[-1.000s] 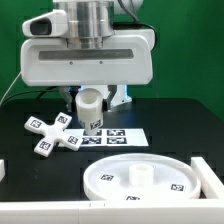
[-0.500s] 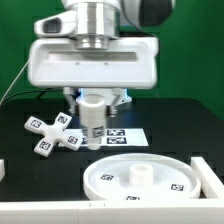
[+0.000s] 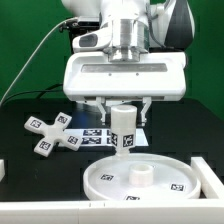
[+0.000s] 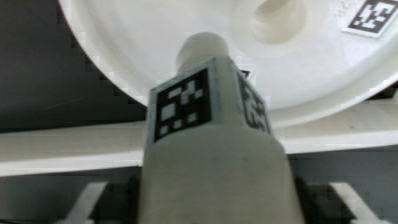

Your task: Assemble round table

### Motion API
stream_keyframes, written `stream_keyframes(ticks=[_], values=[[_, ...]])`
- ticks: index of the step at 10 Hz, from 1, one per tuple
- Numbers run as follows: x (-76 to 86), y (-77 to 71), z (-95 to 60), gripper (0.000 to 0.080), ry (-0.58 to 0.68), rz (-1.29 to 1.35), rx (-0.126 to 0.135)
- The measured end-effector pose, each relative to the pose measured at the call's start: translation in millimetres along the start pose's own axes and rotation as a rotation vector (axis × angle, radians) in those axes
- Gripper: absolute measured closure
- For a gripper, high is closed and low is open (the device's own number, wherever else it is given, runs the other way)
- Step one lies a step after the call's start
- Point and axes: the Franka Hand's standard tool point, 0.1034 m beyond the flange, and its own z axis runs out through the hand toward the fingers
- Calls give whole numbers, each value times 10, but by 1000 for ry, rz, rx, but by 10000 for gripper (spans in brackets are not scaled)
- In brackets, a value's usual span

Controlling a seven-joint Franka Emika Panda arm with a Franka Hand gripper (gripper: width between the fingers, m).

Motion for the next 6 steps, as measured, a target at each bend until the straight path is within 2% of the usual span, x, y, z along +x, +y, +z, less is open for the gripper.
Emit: stream_keyframes(ticks=[1,3,4,5,6], values=[[-17,-5,10,393,-3,-2,0],[-176,-253,80,393,-24,-2,8],[-129,-374,62,393,-14,-5,19],[-90,-419,57,393,-5,-8,24],[-124,-414,82,393,-8,-14,21]])
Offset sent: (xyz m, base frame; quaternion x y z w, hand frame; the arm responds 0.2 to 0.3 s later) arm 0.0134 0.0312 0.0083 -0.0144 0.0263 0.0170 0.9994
